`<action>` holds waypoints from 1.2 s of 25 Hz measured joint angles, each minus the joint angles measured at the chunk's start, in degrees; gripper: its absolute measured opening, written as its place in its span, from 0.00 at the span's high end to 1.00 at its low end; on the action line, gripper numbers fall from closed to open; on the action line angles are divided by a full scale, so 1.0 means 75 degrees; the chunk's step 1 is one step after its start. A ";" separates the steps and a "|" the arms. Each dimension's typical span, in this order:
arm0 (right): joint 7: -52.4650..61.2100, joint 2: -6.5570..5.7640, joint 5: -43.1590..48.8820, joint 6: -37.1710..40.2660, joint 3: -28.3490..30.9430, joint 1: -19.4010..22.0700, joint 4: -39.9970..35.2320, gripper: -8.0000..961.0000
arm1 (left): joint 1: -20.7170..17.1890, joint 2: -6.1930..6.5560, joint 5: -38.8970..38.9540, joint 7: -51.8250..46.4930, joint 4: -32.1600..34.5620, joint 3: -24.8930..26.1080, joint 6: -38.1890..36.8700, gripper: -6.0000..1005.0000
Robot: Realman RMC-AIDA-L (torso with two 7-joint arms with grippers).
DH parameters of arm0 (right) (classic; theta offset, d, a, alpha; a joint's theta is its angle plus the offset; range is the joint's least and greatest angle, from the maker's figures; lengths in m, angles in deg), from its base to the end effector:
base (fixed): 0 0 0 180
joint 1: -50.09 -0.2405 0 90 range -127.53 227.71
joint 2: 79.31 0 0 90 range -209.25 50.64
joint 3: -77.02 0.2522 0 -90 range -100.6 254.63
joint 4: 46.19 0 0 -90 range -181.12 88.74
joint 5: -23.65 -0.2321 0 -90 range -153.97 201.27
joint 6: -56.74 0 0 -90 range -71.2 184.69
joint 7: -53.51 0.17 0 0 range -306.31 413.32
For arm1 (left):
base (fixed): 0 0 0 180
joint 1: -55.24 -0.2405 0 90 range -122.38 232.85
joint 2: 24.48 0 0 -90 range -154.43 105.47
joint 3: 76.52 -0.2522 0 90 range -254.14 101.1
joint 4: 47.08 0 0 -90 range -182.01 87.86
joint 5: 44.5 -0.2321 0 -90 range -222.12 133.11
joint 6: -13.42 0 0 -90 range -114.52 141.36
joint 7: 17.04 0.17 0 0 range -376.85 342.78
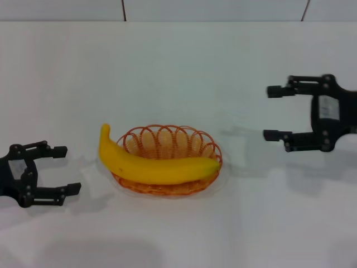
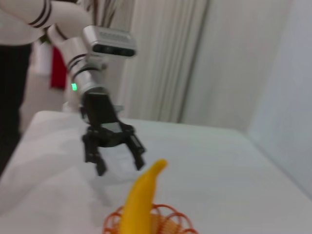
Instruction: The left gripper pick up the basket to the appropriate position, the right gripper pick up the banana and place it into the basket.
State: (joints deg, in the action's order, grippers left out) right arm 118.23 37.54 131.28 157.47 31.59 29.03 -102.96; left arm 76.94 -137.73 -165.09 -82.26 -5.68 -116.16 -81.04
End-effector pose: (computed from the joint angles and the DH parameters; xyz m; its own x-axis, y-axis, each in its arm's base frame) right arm 0.2543 0.3245 0.0443 0.9125 0.0997 -0.3968 -0.0347 -0.9475 -0.3179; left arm -0.3322 0.3081 0.0247 0.9283 0.2116 0.3058 0.2933 -0.9222 -0.2521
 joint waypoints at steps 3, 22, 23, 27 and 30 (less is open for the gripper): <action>-0.1456 -0.0049 0.0126 -0.0048 0.1056 0.0064 0.1671 0.20 | -0.0080 0.0028 0.0047 0.0158 0.0000 -0.0007 -0.0079 0.10; -0.3494 -0.0017 0.1769 -0.1167 0.1920 0.0015 0.4177 0.08 | -0.0125 -0.0116 0.0135 0.1342 -0.0410 0.0200 0.0087 0.10; -0.3496 -0.0017 0.1834 -0.1122 0.1859 -0.0025 0.4196 0.08 | -0.0123 -0.0111 0.0142 0.1340 -0.0410 0.0200 0.0088 0.10; -0.3498 -0.0017 0.1880 -0.1041 0.1791 -0.0105 0.4242 0.08 | -0.0112 -0.0114 0.0143 0.1298 -0.0419 0.0200 0.0091 0.18; -0.3485 -0.0017 0.1846 -0.1032 0.1791 -0.0115 0.4253 0.08 | -0.0110 -0.0122 0.0140 0.1297 -0.0437 0.0200 0.0092 0.22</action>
State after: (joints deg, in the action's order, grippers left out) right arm 92.09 37.41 145.12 149.73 45.02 28.17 -71.07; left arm 76.11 -138.64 -164.04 -72.54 -8.96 -114.66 -80.35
